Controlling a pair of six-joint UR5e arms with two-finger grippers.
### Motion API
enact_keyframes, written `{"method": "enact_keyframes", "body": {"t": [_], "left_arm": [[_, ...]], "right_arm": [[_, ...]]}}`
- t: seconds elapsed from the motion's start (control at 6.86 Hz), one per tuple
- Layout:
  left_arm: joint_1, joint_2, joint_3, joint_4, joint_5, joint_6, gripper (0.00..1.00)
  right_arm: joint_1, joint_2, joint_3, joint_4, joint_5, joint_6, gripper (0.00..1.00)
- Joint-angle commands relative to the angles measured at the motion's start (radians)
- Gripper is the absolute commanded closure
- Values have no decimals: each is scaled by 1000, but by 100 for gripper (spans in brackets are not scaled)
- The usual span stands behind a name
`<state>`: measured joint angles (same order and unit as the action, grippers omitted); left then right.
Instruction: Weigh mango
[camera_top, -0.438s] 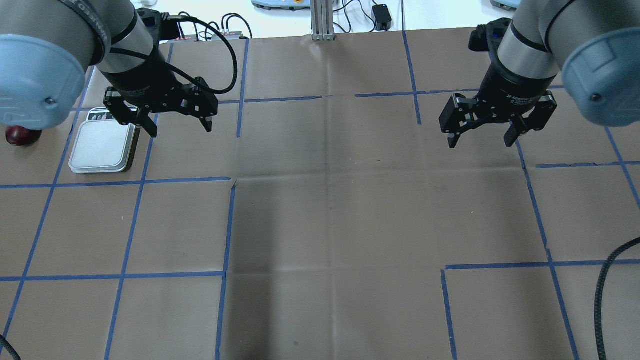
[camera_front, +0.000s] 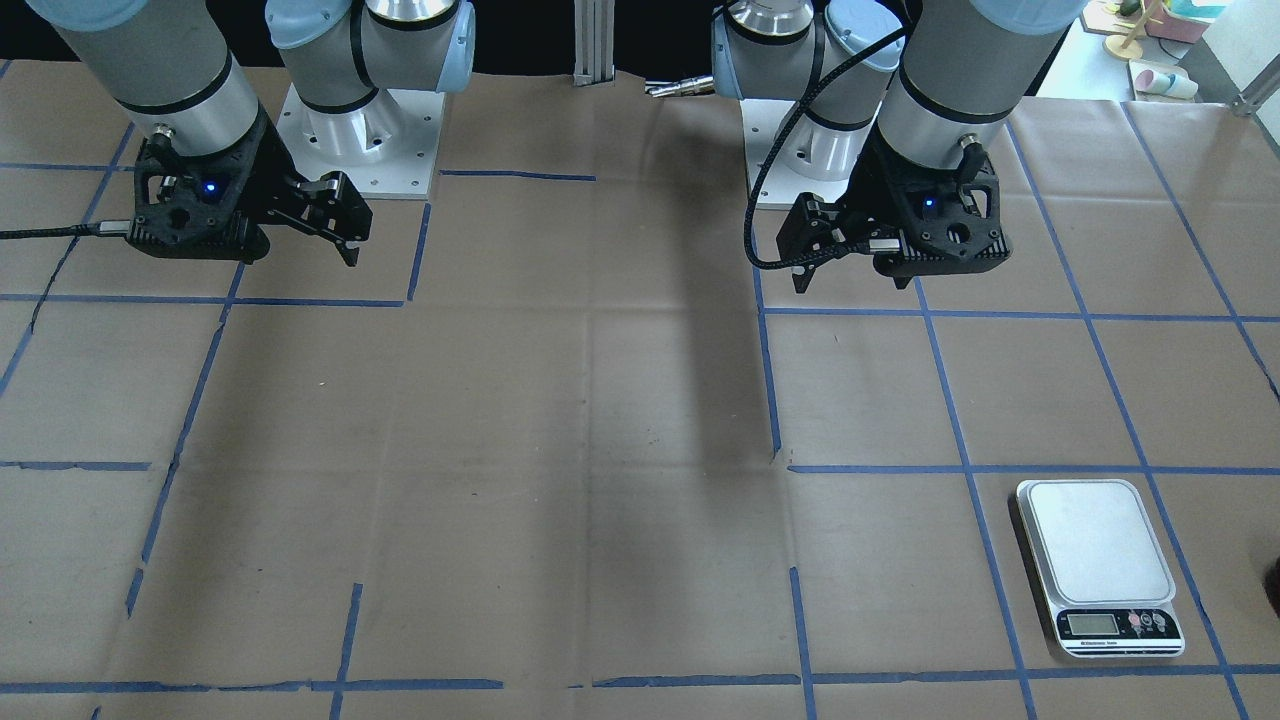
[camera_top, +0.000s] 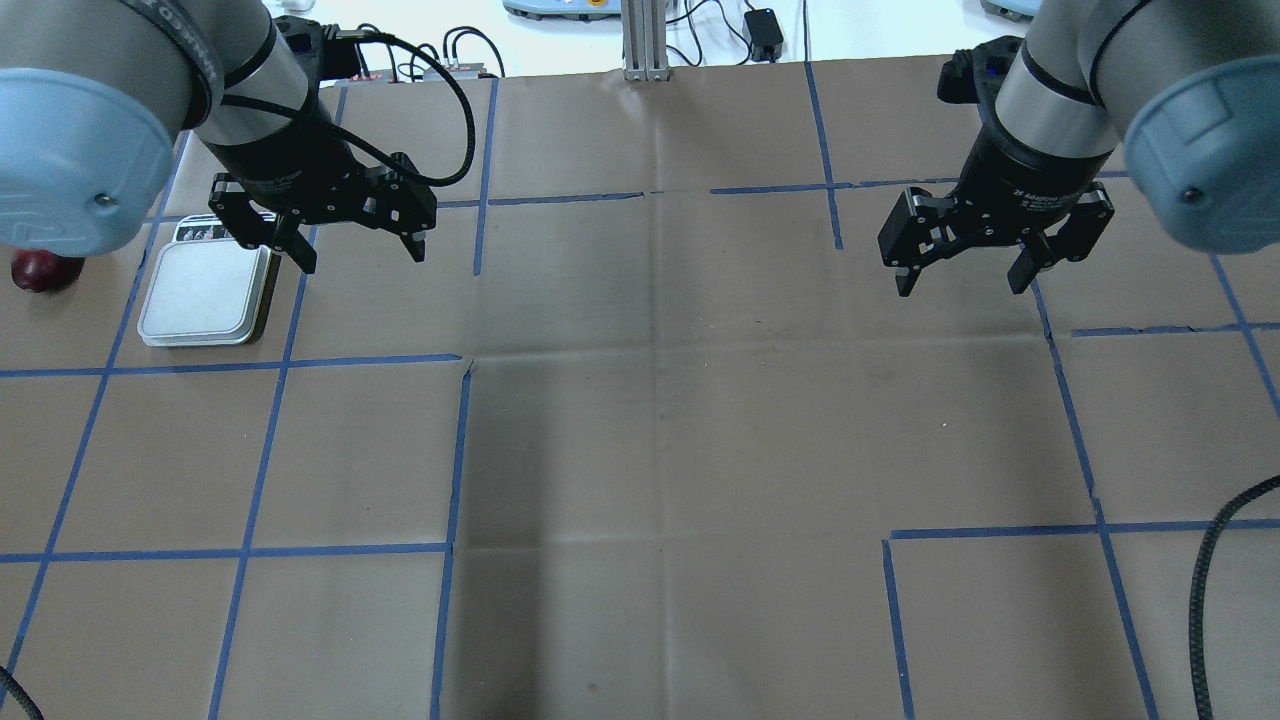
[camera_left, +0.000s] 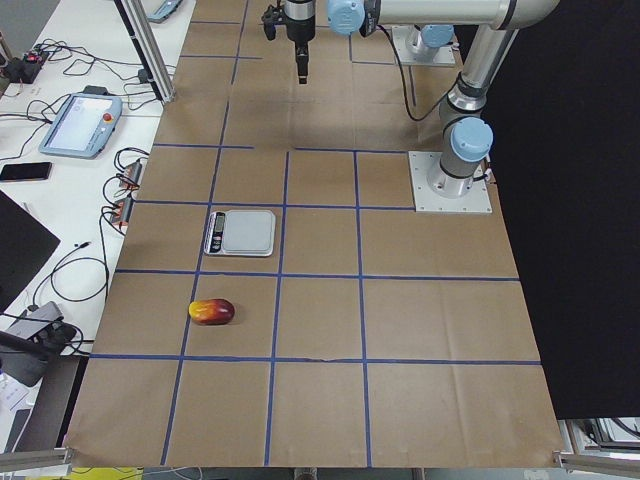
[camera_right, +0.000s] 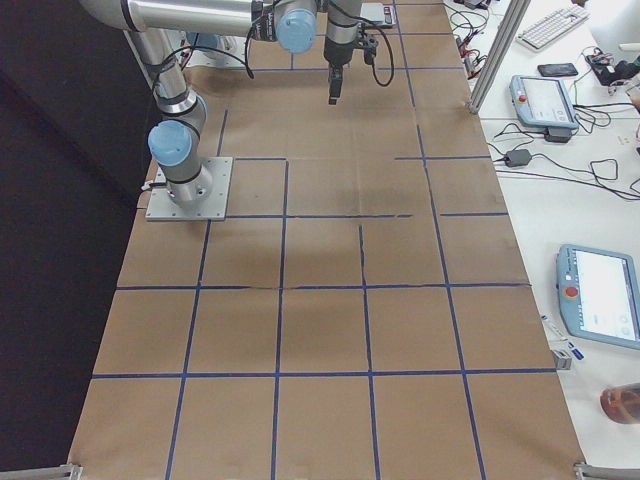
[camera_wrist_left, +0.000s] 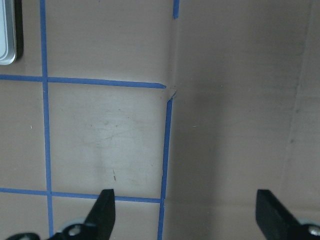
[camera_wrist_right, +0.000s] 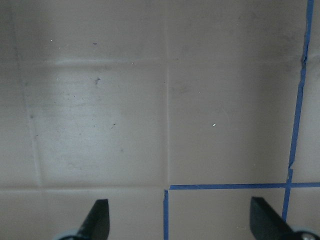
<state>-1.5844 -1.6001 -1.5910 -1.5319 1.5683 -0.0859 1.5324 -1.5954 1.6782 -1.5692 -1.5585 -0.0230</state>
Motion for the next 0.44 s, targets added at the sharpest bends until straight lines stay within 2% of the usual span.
{"method": "enact_keyframes", "body": {"t": [0.0,0.29], "left_arm": [[17,-11,8,7,-1,5,1],[76,-32,48,6,-2,66,1]], "right_arm": [[0,0,0,0,0,0,0],[0,0,0,0,0,0,0]]}}
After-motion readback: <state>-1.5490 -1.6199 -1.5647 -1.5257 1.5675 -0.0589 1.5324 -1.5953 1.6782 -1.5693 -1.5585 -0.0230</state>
